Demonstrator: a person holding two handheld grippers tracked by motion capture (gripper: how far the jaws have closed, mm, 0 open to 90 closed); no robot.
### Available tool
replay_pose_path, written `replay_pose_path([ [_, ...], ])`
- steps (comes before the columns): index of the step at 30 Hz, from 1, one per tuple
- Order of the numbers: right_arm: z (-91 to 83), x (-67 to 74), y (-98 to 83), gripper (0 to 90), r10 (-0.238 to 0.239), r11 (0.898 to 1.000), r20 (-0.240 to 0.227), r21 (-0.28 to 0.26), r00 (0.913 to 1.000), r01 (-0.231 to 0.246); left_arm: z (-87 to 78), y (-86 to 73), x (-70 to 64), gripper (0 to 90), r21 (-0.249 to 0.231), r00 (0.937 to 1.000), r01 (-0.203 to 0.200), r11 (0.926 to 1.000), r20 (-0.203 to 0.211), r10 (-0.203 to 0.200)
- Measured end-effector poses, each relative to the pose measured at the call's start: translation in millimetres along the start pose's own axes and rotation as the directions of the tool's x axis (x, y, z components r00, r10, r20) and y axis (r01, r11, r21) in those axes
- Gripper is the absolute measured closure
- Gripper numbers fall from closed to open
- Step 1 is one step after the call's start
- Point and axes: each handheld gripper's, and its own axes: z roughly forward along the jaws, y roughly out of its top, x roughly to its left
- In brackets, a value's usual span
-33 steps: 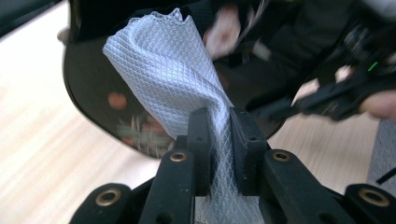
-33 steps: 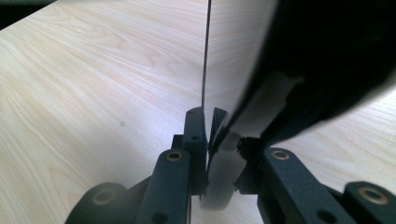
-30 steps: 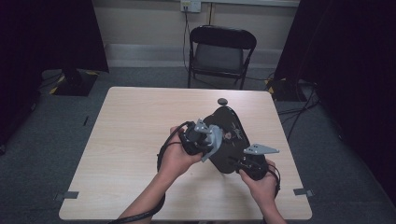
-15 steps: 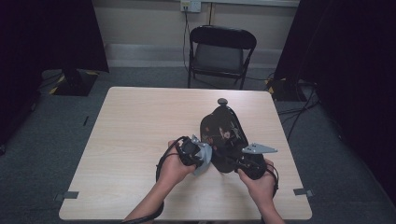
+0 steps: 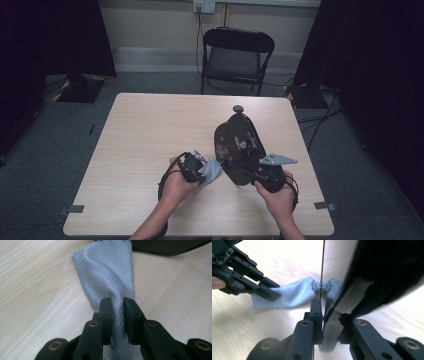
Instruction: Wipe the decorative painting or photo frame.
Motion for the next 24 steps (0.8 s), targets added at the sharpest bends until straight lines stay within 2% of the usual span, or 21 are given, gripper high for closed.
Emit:
replay_pose_path([
  [2,0.1,0.0,0.2,78.3,0.002,1.000,0.001,0.000,1.0000,-0.002,-7.1,1.2,0.3,79.5,-0.012,1.0000,-0.006,0.9999,-0.006,0.006],
  [5,0.4,-0.3,0.3,78.4,0.001,1.000,0.000,0.000,1.0000,-0.001,-22.9,8.1,0.6,79.6,-0.054,0.9999,-0.009,0.9985,0.007,0.009],
  [7,0.8,-0.3,0.6,78.4,0.001,1.000,0.001,0.000,1.0000,-0.001,-37.7,16.0,-0.4,79.6,-0.075,0.9997,-0.023,0.9970,-0.008,0.023],
  [11,2.0,-0.2,1.2,78.4,0.000,1.000,0.001,-0.001,1.0000,0.000,-71.4,34.4,-3.1,79.6,-0.140,0.9983,-0.057,0.9886,-0.020,0.055],
  [16,2.4,0.0,1.5,78.4,0.001,1.000,0.002,-0.001,1.0000,-0.001,-115.0,57.3,-9.0,79.6,-0.221,0.9950,-0.100,0.9701,-0.027,0.096],
  [18,2.3,-0.3,1.4,78.4,-0.001,1.000,0.000,-0.001,1.0000,0.001,-130.3,66.0,-13.5,79.5,-0.253,0.9924,-0.123,0.9595,-0.031,0.119],
  [24,2.5,-0.2,2.0,78.4,-0.001,1.000,0.001,0.001,1.0000,0.001,-160.0,89.7,-27.8,79.5,-0.320,0.9842,-0.172,0.9317,-0.017,0.176],
])
